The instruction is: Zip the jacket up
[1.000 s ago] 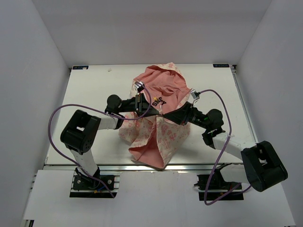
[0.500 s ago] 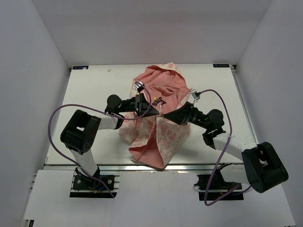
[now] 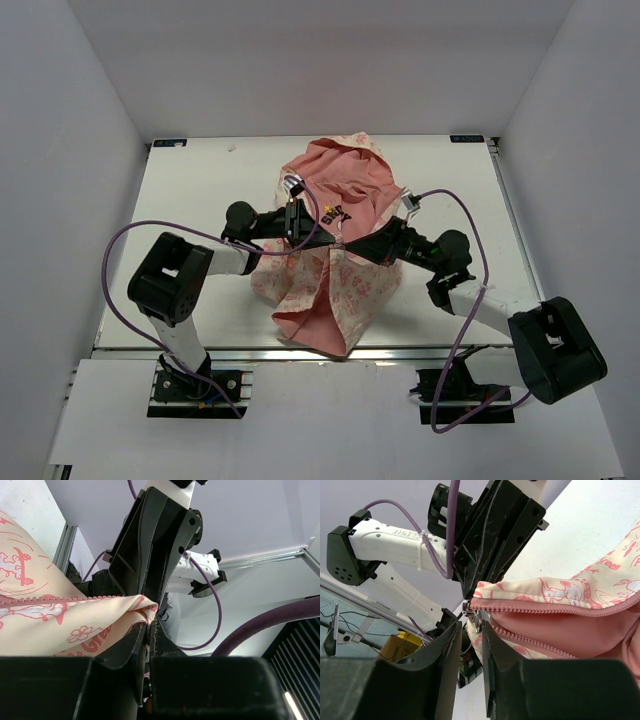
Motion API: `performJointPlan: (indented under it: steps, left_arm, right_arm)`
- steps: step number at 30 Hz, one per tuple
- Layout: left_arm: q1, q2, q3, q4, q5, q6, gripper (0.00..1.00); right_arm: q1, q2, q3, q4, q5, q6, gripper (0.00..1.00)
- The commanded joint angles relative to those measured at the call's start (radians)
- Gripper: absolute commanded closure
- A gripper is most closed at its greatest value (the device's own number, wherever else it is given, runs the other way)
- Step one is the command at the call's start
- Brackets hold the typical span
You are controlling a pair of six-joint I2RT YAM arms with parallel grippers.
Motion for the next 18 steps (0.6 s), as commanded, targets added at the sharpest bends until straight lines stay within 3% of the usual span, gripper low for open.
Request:
performJointPlan:
  steps: [1,14,18]
  left_arm:
    - [0.004,-0.038,-0.005,0.487,0.004,0.003,1.00]
    - [0.006,-0.030,-0.018,0.485,0.010,0.003,1.00]
    - [0.006,-0.025,-0.019,0.487,0.012,0.003,1.00]
  right_arm:
    - [0.003,0.019,0.046,0.051,-0.022,0.003,0.71]
    - [0.008,0.091,0.066,0.193,-0.063,0.073,0.74]
    - [0.013,0.100,0.077,0.198,-0.069,0.076,0.80]
